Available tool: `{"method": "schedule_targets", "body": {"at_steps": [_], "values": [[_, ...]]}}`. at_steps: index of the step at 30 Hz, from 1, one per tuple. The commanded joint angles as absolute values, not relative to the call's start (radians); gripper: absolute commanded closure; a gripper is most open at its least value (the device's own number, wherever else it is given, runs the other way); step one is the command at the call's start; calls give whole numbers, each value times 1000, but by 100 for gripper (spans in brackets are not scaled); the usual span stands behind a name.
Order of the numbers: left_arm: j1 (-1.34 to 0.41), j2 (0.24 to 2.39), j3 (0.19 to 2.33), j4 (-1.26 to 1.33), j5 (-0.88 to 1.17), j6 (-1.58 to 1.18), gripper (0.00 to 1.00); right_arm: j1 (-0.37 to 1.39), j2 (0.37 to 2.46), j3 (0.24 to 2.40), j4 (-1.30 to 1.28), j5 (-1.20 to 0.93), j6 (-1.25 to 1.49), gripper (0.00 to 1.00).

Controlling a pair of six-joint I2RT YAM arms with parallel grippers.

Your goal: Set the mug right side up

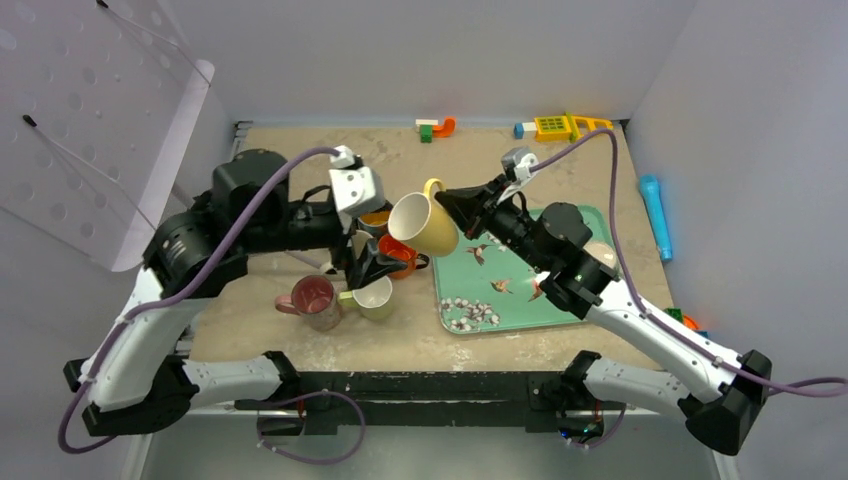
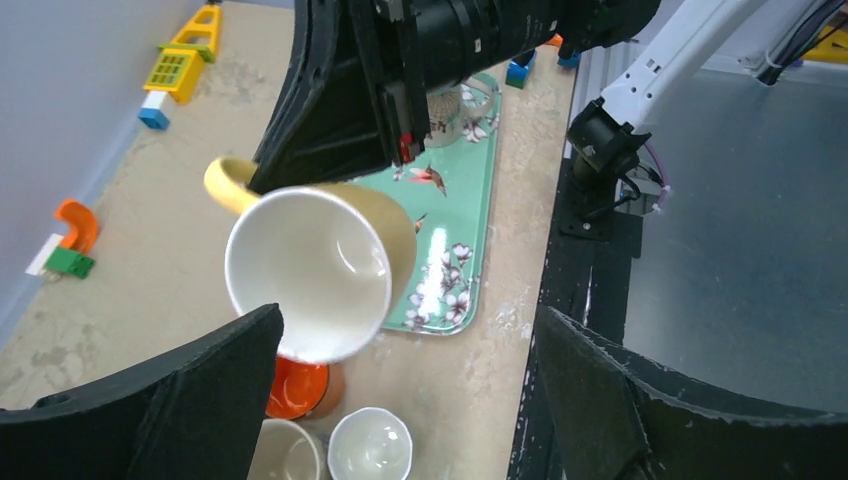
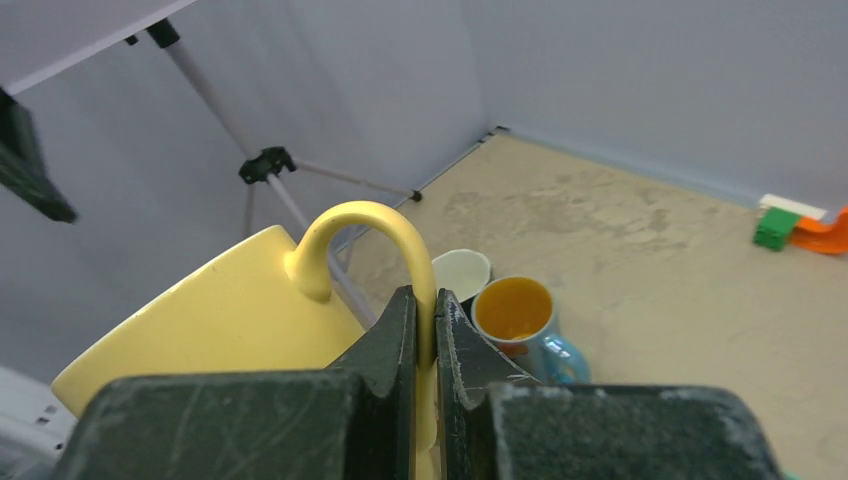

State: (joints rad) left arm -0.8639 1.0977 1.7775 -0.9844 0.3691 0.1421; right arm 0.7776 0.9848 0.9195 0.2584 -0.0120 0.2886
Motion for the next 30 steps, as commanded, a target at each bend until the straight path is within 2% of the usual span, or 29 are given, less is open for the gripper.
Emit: {"method": "schedule_targets", "body": {"at_steps": [1, 3, 6, 10, 11, 12, 13, 14, 15, 18, 19, 20, 21, 22, 23, 25, 30], "values": [[-858, 1175, 1841, -954, 473, 142, 1, 825, 989, 967, 401, -68, 430, 100], [-858, 1203, 1849, -962, 481, 139, 6, 851, 999, 983, 414, -73, 444, 100], [-858, 1217, 1815, -972, 447, 166, 22, 862, 996, 1003, 410, -60, 457, 100], [-858, 1215, 1751, -973, 451, 188, 29, 862, 998, 1029, 352, -6, 448, 100], [-859, 1217, 1737, -970, 465, 188, 35, 862, 1002, 1027, 357, -8, 447, 100], [-858, 1221, 1725, -967, 484, 186, 46, 863, 1009, 1028, 360, -15, 449, 100], [-859, 1229, 1721, -967, 498, 185, 64, 862, 1018, 1031, 357, -23, 454, 100], [-858, 1239, 1721, -967, 504, 176, 87, 862, 1030, 1039, 348, -31, 457, 100], [-858, 1246, 1721, -968, 511, 174, 100, 862, 1042, 1050, 336, -32, 460, 100], [-858, 1260, 1721, -975, 504, 190, 100, 861, 1073, 1101, 256, -9, 461, 100], [-859, 1261, 1717, -980, 491, 202, 100, 859, 1078, 1124, 196, 49, 462, 94], [-860, 1265, 1712, -991, 468, 218, 100, 857, 1079, 1150, 128, 123, 461, 75], [-864, 1272, 1707, -1007, 438, 239, 100, 853, 1076, 1170, 58, 215, 460, 52], [-873, 1281, 1705, -1029, 399, 268, 100, 845, 1068, 1180, -4, 306, 462, 18], [-889, 1297, 1705, -1063, 362, 294, 100, 828, 1051, 1176, -52, 377, 462, 11], [-920, 1339, 1711, -1145, 339, 344, 100, 714, 1004, 1134, -99, 454, 456, 9], [-992, 1456, 1644, -1221, 252, 419, 100, 323, 896, 984, -180, 463, 522, 6]]}}
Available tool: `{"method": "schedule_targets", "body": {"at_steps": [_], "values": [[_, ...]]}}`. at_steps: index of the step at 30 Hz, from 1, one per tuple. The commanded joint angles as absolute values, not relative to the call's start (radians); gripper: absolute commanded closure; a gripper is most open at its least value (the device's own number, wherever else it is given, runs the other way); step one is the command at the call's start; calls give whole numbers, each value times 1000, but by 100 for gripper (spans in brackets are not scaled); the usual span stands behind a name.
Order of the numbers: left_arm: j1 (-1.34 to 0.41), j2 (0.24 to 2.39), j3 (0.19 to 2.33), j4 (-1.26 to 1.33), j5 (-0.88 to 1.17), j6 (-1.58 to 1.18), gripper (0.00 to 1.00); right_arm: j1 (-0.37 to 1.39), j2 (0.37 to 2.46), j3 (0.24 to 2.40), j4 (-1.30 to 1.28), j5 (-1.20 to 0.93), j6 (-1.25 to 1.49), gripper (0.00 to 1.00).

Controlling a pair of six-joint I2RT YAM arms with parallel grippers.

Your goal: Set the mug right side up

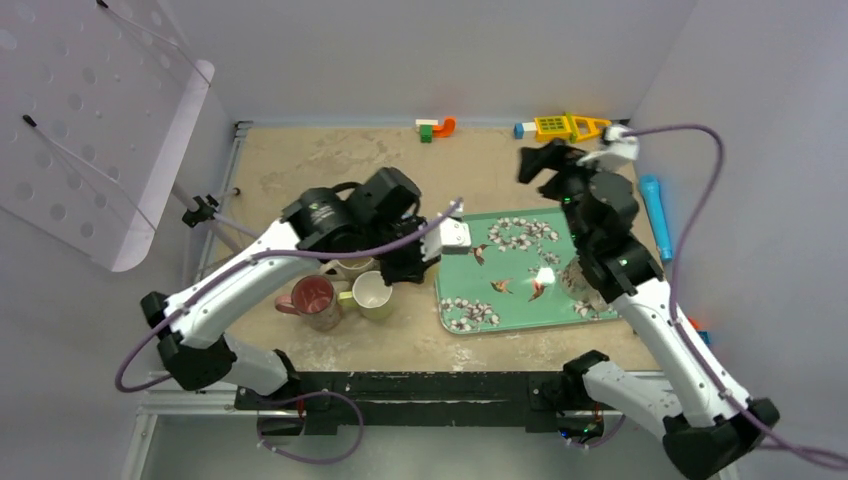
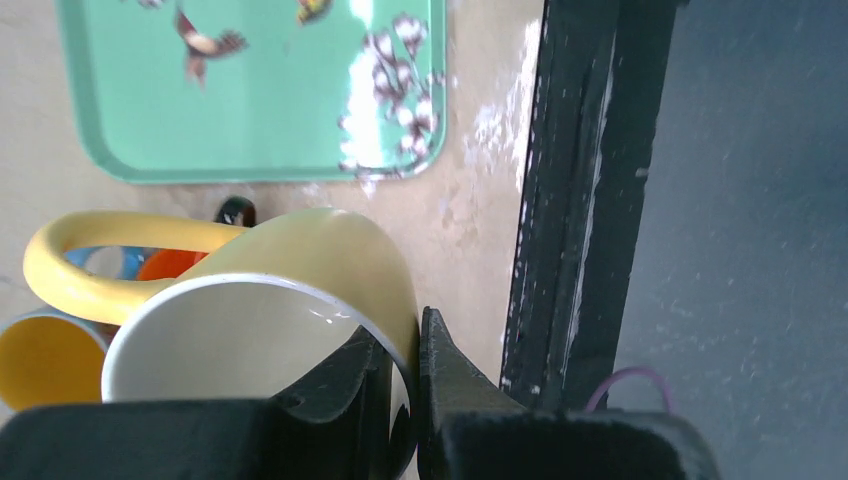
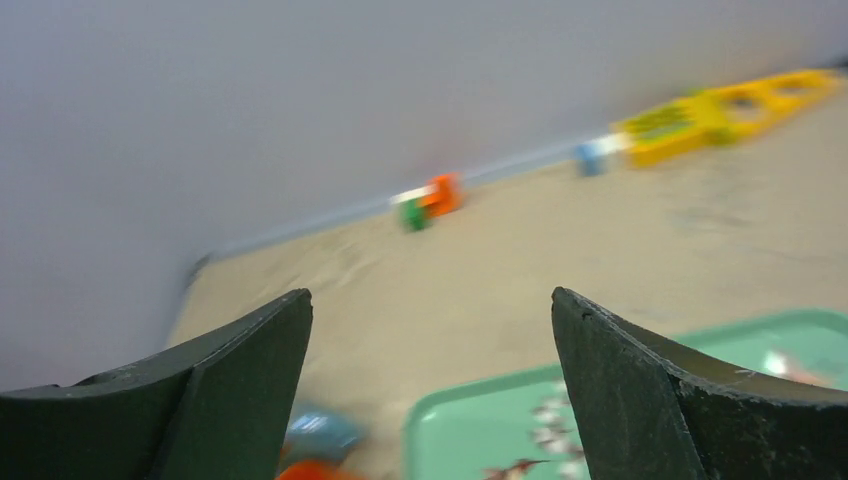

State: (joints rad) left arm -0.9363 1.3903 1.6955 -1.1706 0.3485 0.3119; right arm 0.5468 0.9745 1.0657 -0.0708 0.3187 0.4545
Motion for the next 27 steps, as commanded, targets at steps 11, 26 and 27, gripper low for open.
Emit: {"method": "schedule_targets", "body": {"at_steps": [11, 26, 27], "values": [[-1070, 1651, 1462, -1056, 79, 622, 100, 233, 814, 874, -226, 616, 533, 4], [-891, 1718, 1377, -1087, 448, 858, 100, 233, 763, 859, -205, 608, 492, 5], [-886, 1709, 1367, -1073, 456, 862, 100, 233, 757, 859, -205, 612, 486, 5]]}}
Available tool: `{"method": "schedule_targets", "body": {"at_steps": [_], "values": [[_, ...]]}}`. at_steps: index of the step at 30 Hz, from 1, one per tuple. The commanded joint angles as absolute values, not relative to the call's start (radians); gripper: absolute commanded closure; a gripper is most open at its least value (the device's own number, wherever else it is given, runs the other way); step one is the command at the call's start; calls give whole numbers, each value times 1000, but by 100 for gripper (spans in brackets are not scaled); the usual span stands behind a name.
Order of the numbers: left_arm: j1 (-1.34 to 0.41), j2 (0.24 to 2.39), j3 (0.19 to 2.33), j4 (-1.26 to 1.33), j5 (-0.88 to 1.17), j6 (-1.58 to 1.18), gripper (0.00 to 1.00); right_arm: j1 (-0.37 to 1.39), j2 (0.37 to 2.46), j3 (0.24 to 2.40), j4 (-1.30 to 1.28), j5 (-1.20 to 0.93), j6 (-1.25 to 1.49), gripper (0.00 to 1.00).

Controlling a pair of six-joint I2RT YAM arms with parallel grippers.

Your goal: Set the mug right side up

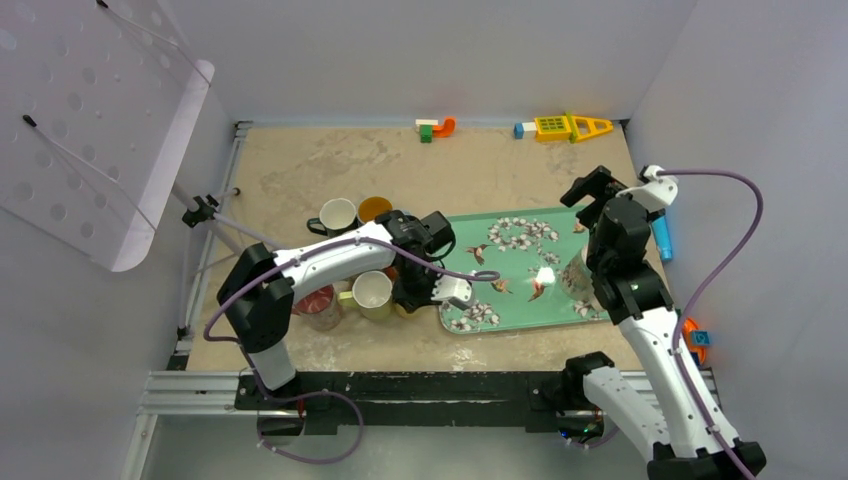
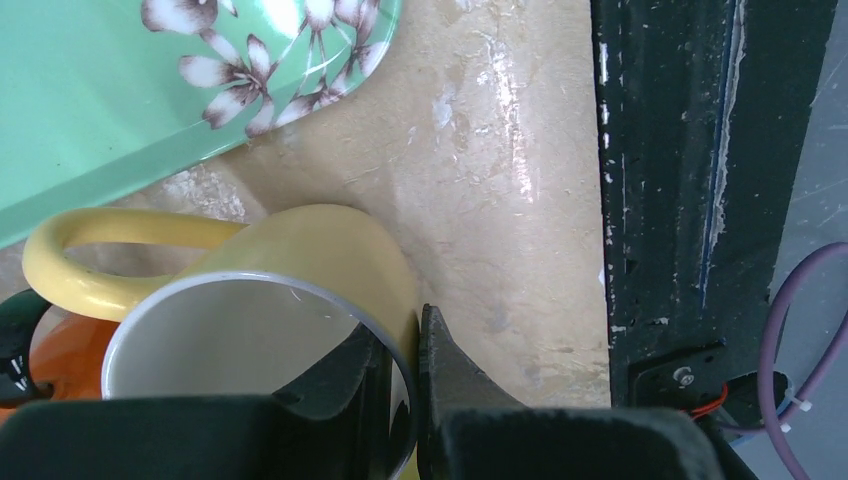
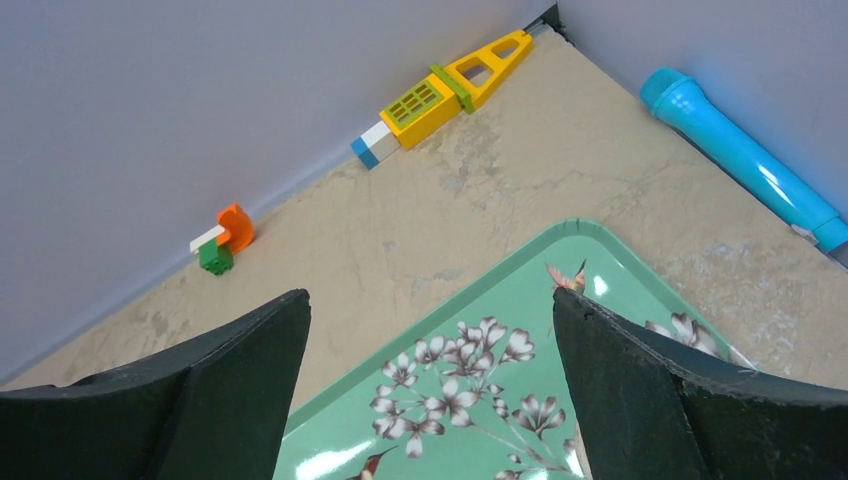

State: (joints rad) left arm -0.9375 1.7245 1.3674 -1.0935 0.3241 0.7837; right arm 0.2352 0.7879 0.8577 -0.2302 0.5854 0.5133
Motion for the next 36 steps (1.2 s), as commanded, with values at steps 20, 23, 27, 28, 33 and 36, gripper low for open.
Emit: {"method": "schedule_targets", "body": {"at_steps": [20, 23, 27, 28, 33, 36], "values": [[-884, 1602, 1328, -1063, 492, 866, 38, 230, 746, 834, -582, 679, 802, 2], [-885, 1542, 1358, -1095, 517, 852, 31, 226, 700, 801, -648, 757, 882, 2], [-885, 1479, 1410, -1111, 521, 777, 27, 220, 644, 751, -694, 851, 978, 2], [-886, 1463, 1420, -1112, 523, 756, 27, 218, 636, 735, -687, 859, 991, 2], [-886, 1383, 1463, -1103, 463, 591, 26, 174, 668, 661, -610, 835, 1006, 2], [-885, 1333, 1455, -1112, 407, 519, 26, 130, 723, 619, -494, 753, 945, 2]]}}
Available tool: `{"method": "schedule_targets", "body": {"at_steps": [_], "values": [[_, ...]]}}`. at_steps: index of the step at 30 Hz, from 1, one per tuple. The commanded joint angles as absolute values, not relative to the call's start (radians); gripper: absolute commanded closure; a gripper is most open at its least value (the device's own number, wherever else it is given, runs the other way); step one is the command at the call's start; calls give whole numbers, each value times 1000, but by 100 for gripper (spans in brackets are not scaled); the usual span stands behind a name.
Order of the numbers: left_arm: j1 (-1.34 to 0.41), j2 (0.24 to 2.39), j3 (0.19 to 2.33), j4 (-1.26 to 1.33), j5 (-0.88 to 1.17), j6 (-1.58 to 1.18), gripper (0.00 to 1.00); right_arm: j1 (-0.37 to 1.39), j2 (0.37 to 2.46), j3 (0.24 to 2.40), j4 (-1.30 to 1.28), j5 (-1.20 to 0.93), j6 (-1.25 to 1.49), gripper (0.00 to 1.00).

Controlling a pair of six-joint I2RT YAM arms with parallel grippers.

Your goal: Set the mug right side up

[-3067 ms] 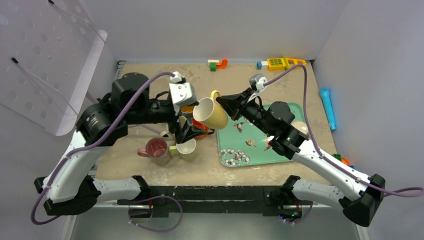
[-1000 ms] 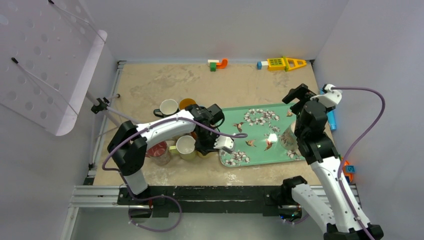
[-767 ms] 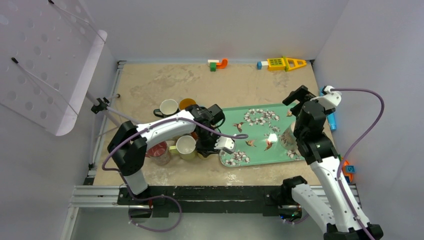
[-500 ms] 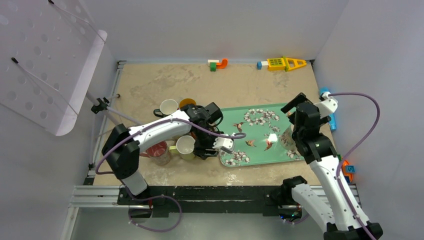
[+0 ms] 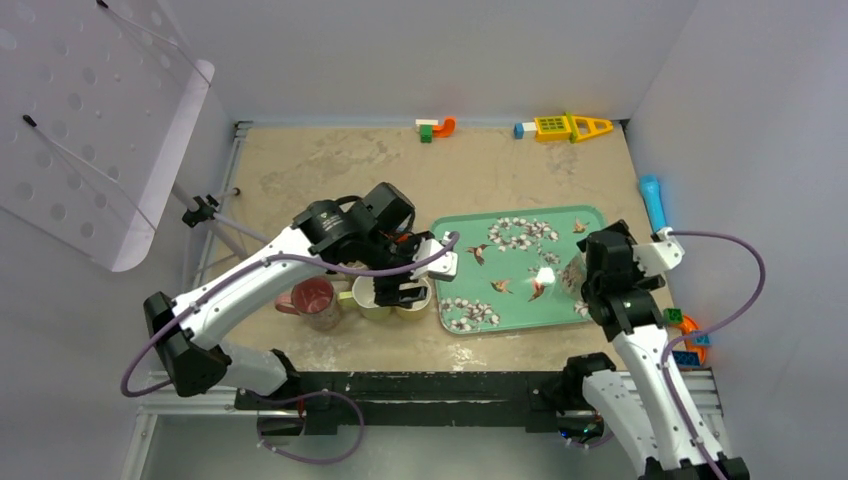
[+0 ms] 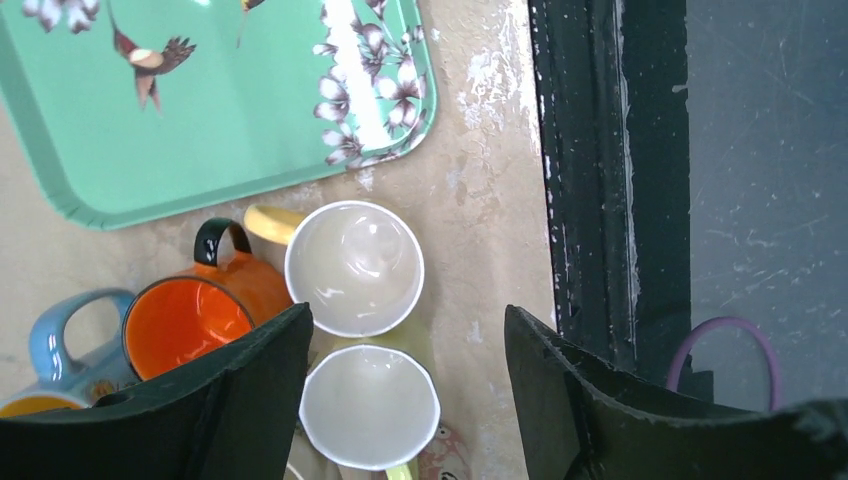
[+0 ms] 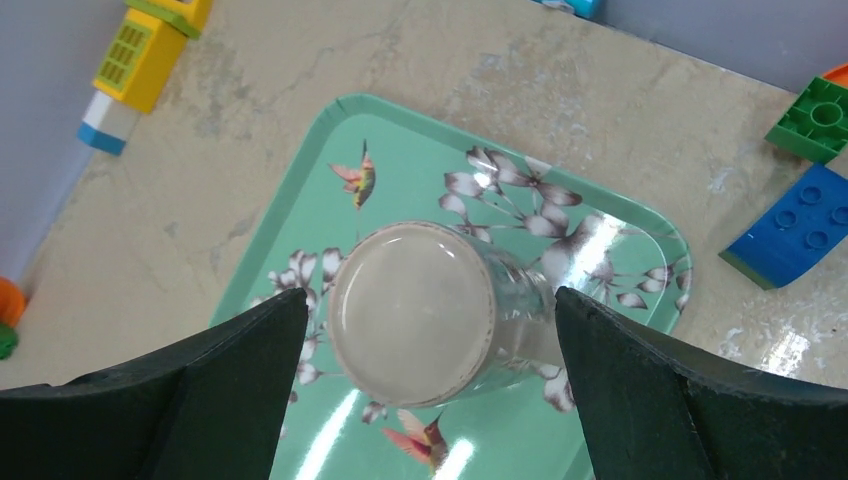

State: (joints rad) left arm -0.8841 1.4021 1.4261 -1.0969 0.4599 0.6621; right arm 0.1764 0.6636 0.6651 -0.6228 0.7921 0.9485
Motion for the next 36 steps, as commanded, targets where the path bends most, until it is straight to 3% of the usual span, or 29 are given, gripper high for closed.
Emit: {"method": "schedule_targets", "body": {"at_steps": [1, 8, 13, 16, 19, 24, 36], "values": [[-886, 1316, 1442, -1112, 389, 507, 26, 113, 746, 613, -460, 717, 930, 3], [-886, 1189, 1350, -1060, 346, 538, 24, 101, 869, 637, -317, 455, 812, 22], [-885, 1172, 1361, -1065, 359, 543, 23, 117, 939, 584, -157, 198, 878, 25], [-885, 1175, 1359, -1074, 369, 545, 23, 212, 1013, 600, -70, 172, 883, 21], [-886, 1180, 1356, -1084, 376, 550, 23, 341, 1102, 732, -144, 264, 813, 12], [-885, 1181, 1347, -1079, 377, 555, 23, 367, 1174, 856, -295, 306, 705, 7], [-886, 1144, 1331, -1073, 399, 575, 23, 364, 817, 557, -79, 279, 418, 4]]}}
